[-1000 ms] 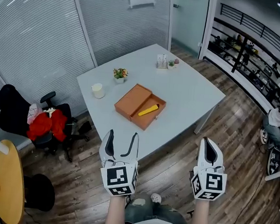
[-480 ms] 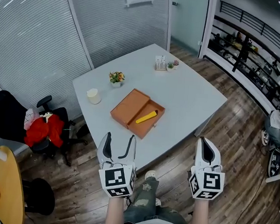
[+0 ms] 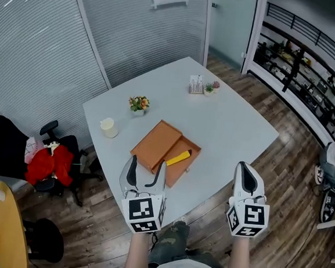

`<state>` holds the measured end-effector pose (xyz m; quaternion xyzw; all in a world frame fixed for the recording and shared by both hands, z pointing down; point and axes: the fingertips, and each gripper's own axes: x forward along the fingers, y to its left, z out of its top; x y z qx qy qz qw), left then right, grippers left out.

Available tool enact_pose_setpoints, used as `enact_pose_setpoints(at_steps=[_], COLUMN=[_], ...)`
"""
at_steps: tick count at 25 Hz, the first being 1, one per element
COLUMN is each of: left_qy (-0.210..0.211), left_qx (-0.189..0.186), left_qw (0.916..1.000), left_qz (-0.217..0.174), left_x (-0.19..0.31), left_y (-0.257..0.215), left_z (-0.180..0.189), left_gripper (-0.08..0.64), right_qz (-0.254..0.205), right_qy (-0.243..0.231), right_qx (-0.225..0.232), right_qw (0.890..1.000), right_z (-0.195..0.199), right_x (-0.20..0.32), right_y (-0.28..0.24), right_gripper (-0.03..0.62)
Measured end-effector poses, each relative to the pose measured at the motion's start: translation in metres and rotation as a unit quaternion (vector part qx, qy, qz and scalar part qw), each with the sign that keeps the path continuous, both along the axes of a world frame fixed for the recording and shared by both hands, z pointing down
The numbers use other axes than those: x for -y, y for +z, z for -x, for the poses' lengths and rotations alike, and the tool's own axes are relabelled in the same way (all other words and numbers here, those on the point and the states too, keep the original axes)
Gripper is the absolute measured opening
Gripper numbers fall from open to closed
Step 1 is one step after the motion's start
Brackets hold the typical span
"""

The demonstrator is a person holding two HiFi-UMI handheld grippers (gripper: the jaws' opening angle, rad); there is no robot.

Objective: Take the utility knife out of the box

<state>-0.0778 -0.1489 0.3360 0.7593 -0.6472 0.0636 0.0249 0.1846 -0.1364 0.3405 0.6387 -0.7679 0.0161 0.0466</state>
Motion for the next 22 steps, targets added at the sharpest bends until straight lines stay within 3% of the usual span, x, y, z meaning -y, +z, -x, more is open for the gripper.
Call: enact_pose_setpoints(at_steps=[11,22], left_qy=[0.035,0.054], left_qx=[0.010,0.033], left_qw=[0.9983,0.9915], left_qz=[0.045,0.114], left_x=[0.084,0.121], left_y=[0.033,0.082], left_z=[-0.004,-0.002], left_gripper=[0.319,0.319], right_qz=[0.021,0.065], right_qy=[-0.010,-0.024], right_qx=[-0.007,-0.010], right_qw=[1.000,0.998], right_z=[0.018,0.034], right_x=[0.086,0.131], right_y=[0.013,0.047], right_gripper=[0.023,0.023])
